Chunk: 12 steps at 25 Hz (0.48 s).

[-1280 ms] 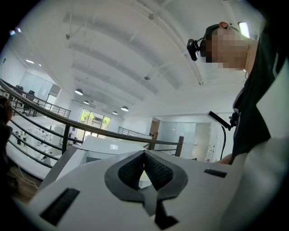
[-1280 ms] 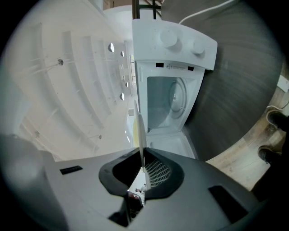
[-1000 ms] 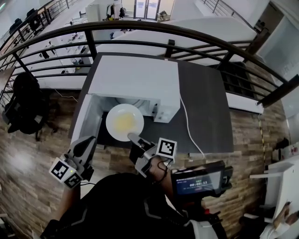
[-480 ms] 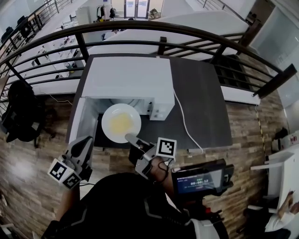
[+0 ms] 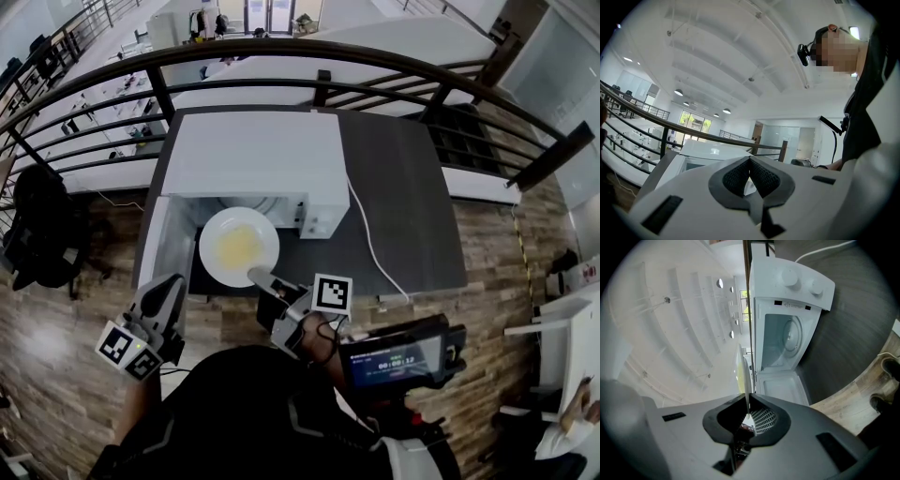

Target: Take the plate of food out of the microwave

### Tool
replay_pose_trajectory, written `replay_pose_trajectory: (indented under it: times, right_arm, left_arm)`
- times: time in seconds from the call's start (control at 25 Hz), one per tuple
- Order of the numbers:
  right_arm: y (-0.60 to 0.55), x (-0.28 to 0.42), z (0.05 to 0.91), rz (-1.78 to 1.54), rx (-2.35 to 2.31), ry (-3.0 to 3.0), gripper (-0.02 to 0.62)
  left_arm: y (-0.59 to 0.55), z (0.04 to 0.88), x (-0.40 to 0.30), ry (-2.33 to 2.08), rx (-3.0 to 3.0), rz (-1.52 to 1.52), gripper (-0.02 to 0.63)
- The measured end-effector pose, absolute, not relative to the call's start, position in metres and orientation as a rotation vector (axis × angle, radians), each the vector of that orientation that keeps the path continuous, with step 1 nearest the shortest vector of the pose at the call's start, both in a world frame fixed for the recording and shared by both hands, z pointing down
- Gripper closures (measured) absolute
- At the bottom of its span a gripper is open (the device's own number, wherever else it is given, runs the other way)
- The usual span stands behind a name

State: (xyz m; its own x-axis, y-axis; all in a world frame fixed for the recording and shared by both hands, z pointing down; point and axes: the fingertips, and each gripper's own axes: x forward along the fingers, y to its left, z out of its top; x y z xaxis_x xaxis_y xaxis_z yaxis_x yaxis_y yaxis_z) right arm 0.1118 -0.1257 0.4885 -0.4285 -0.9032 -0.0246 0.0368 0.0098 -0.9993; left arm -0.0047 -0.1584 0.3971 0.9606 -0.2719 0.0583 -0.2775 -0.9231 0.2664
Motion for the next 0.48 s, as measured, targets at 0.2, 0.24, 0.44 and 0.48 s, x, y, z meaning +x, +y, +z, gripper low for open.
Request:
replay_pose_trajectory:
  times: [0.2, 0.24, 0.44, 0.48]
  right_arm:
    - [-0.1261, 0.1113, 0.4882, -1.528, -0.923, 1.508, 0.578]
    - [-0.1259, 0.1112, 0.4889, -1.528, -0.924, 1.509, 0.578]
    - [-0.1229, 0.1125, 0.4879, -1.528, -0.924, 1.505, 0.578]
    - [-0.1219, 0.1131, 0.4875, -1.528, -0.924, 1.505, 0.578]
  left_arm:
    - [-0.1598, 0.3971, -0.0048, -0.410, 2.837, 0.030, 0.603]
    - [-0.1601, 0.3977, -0.0048, -0.411, 2.836, 0.030, 0.604]
    - [-0.1570, 0.3969, -0.0033, -0.409, 2.835, 0.025, 0.603]
    - [-0.1558, 0.3963, -0.0026, -0.408, 2.836, 0.022, 0.603]
